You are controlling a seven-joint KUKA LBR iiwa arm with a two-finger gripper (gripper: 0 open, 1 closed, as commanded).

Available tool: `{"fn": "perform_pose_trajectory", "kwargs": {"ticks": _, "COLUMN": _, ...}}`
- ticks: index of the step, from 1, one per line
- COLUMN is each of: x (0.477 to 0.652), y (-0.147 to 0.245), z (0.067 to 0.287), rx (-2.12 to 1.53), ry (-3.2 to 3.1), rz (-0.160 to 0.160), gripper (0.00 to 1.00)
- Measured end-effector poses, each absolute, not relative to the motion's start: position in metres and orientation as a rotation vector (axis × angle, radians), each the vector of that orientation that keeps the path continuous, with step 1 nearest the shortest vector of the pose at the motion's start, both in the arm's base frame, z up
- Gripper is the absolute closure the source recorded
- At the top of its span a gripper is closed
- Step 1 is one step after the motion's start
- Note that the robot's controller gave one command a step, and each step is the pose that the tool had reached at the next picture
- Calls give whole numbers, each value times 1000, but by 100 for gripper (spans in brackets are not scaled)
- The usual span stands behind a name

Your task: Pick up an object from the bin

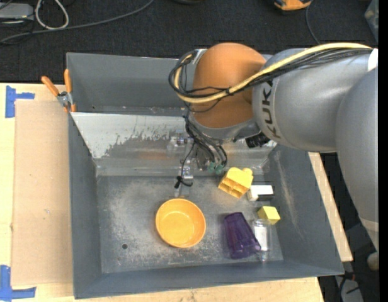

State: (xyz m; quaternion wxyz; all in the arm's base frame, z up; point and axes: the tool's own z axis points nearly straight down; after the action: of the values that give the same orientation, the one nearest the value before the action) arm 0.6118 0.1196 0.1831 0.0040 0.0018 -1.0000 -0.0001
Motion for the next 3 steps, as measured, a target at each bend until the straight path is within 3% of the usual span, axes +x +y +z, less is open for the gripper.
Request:
{"fn": "perform_pose_trajectory", "kwargs": {"ticks": 1, "x": 613, "y": 119, "z": 188, "rx": 1, "ry": -3141, "rz": -2, "gripper": 0}}
{"fn": "perform_pose_trajectory", "kwargs": {"ticks": 2, "x": 596, "y": 101, "z": 129, "rx": 293, "ry": -3127, "rz": -2, "gripper": 0}}
{"fn": "perform_pose_trajectory", "kwargs": {"ticks": 3, "x": 568, "y": 89, "z": 127, "rx": 567, "ry": -3093, "rz": -2, "gripper": 0}}
